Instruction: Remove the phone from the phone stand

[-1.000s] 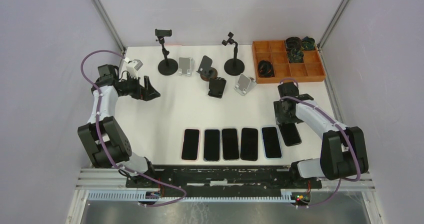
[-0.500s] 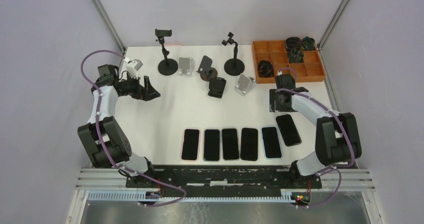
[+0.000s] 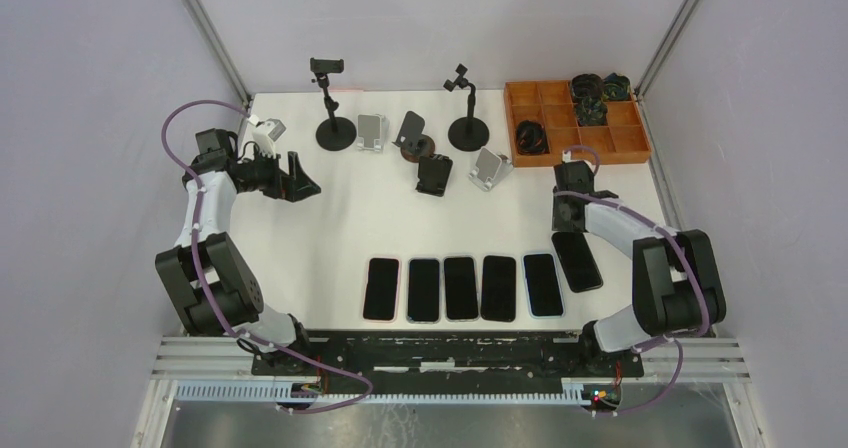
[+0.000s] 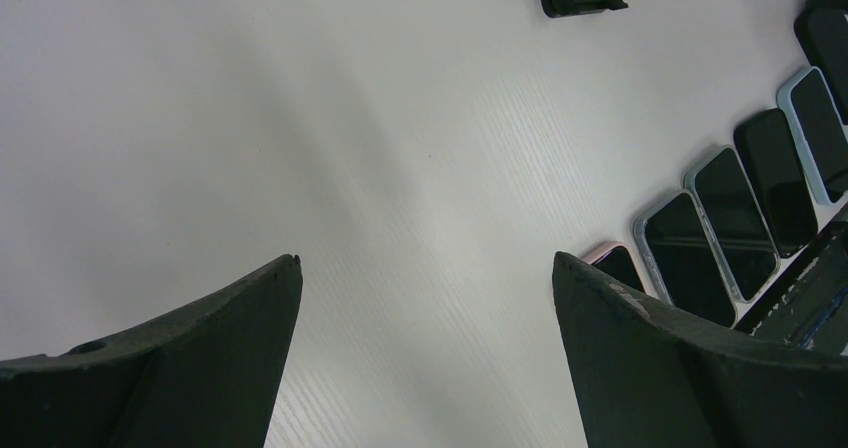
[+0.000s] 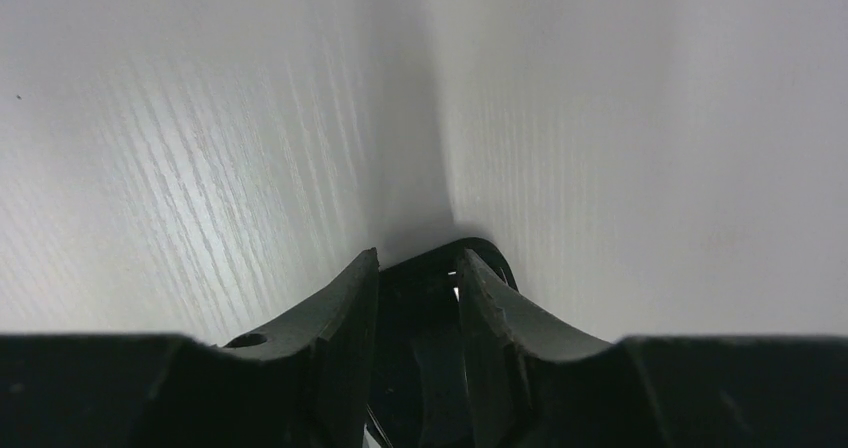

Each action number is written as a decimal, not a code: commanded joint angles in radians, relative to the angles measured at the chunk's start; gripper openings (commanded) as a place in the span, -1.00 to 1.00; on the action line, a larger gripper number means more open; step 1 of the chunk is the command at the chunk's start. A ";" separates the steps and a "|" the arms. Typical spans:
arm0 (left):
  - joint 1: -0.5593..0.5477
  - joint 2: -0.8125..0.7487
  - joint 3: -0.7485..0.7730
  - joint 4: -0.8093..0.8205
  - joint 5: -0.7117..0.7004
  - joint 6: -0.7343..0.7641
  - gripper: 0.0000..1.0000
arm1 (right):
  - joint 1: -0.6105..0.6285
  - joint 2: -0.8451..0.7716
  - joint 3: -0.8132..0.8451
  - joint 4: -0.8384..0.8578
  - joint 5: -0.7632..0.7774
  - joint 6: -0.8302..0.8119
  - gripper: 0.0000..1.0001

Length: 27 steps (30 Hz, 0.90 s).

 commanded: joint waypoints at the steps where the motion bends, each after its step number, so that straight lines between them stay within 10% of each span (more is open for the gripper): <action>1: 0.004 0.010 0.013 0.003 0.020 0.011 1.00 | -0.025 -0.089 -0.107 0.054 0.028 0.034 -0.22; 27: 0.003 -0.023 0.000 0.003 0.027 0.005 1.00 | -0.062 -0.353 -0.216 0.041 0.057 0.171 -0.32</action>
